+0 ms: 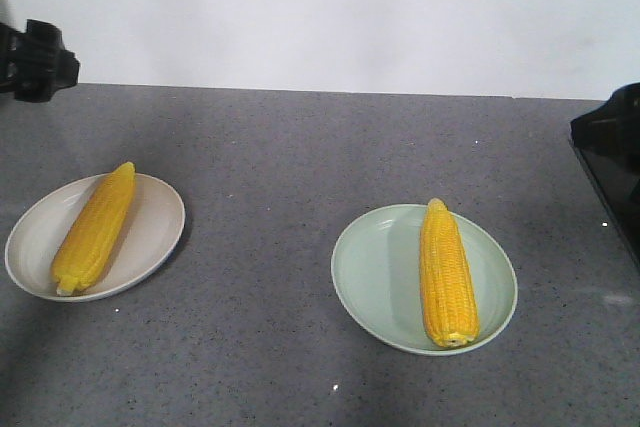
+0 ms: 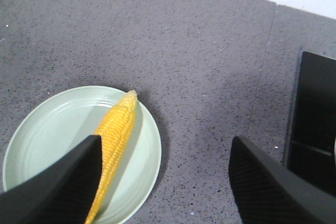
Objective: Distribute corn equally
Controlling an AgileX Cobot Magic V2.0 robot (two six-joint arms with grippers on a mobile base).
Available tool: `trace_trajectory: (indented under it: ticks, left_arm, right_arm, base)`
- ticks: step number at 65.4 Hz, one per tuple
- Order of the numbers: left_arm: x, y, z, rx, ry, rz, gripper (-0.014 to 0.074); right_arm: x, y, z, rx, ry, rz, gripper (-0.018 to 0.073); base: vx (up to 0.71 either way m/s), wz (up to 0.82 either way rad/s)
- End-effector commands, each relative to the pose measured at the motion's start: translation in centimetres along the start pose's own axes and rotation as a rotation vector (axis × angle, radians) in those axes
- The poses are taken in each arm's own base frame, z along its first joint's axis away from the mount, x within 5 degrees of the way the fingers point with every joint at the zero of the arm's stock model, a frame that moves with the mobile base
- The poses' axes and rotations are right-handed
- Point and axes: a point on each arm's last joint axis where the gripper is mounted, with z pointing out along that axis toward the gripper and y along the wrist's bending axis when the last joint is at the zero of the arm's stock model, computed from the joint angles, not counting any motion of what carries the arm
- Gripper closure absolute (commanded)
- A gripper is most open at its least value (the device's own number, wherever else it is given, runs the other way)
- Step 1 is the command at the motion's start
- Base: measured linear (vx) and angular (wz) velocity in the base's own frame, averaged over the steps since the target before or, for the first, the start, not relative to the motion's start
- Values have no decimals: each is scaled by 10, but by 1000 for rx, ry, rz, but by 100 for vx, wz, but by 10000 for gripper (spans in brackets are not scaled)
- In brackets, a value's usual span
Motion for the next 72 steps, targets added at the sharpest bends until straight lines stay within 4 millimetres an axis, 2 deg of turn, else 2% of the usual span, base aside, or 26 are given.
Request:
trace_trajectory:
  ticks: [1,11,18,35,47,56,63,72]
  left_arm:
    - [6,2,-31,28,-216,-21,-6]
    - [46,4,-52,53,-354,-17,11]
    - [75,5,-60,71,-443,-11,11]
    - [147,4,-60,100,-557,-1,11]
    - [171,4,-63,109,-615,0,32]
    - [171,4,-65,111,-638,-1,141]
    - [171,4,-66,111,-642,-1,283]
    - [171,4,-66,111,-642,-1,523]
  right_arm:
    - [4,0,-19,47,-145,-6,70]
    - [30,3,-26,77,-234,3,70]
    - [56,6,-29,97,-314,13,70]
    - [116,14,-31,135,-460,15,70]
    - [142,17,-33,148,-522,13,102]
    - [147,18,-34,152,-543,12,217]
    - [146,18,-34,151,-547,15,356]
    - [146,18,-35,151,-549,15,561]
  base:
    - [0,0]
    - [0,0]
    - [0,0]
    - [0,0]
    - [0,0]
    - [0,0]
    - [0,0]
    - [0,0]
